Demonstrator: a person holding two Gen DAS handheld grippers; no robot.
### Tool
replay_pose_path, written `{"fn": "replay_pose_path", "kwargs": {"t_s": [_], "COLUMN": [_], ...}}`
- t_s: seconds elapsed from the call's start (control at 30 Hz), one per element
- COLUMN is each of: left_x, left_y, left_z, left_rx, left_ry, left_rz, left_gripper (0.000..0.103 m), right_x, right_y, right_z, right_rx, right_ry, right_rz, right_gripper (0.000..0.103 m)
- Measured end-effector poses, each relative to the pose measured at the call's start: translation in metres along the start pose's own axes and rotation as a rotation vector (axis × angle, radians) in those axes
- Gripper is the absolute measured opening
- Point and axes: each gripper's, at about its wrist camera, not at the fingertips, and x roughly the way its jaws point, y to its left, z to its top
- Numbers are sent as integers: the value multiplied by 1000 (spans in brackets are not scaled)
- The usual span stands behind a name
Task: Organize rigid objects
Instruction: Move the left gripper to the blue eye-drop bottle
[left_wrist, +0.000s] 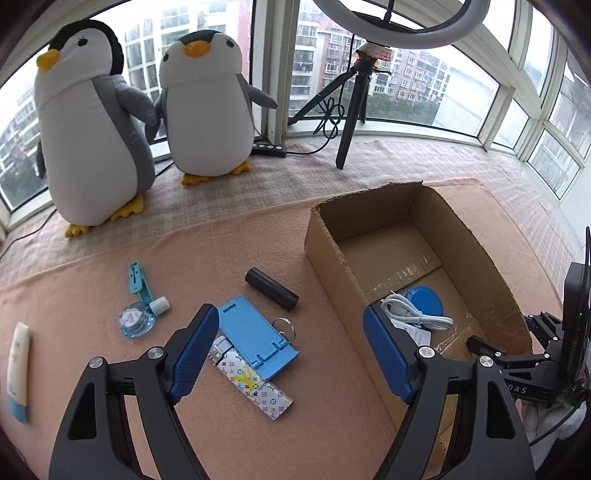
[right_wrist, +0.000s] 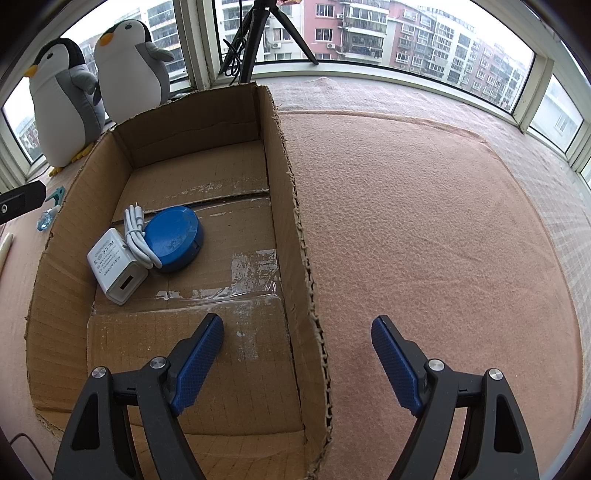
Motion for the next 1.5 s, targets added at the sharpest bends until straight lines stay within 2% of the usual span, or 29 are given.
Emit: {"fn": "replay_pose_path", "kwargs": {"t_s": [0.43,0.63,1.0,1.33,1.5], "left_x": [13,26,47,52,50], "left_y": [88,114,126,128,122], "left_z": [-21,-20,-16,-16,-22], "left_rx": [-7,24,60,56,71], "left_ry": [38,65,104,119,124], "left_rz": [70,70,38,5,6], "left_gripper": [79,71,62,42,42], "right_x": [-1,-2,-2,-2,-2], "right_y": [1,0,1,1,0], "right_z": [-2,-4,-5,-5,-6], "right_rx": [-4,0,-2,-4,-3], "right_ry": [3,2,4,6,7], "right_rz": [-6,-7,-8,-11,-10], "right_gripper": [79,79,79,79,79]}}
